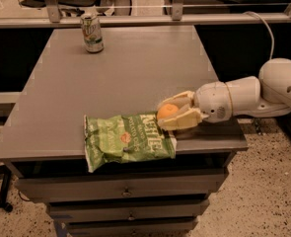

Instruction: Move orange near green jalapeno chip bag

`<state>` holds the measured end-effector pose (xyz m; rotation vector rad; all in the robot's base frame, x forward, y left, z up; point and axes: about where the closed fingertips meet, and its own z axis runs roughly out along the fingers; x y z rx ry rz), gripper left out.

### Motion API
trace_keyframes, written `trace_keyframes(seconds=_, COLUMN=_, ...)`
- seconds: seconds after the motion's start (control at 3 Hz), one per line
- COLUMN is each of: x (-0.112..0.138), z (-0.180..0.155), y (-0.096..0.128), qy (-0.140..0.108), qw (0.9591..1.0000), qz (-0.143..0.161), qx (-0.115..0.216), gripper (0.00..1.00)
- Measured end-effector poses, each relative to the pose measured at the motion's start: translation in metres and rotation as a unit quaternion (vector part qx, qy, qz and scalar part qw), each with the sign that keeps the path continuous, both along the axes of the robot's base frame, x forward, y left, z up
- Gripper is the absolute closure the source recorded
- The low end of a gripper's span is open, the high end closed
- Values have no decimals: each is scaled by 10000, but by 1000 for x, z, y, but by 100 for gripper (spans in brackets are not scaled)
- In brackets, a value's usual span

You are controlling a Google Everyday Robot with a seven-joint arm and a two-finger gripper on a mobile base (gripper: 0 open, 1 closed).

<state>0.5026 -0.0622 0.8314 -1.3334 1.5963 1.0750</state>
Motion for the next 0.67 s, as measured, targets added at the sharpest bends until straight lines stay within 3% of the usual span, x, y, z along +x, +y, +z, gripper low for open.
trace_keyframes(seconds=0.67, x=0, z=4, y=0, qy=0, qw=10000, qz=-1, qx=-1, gripper=100)
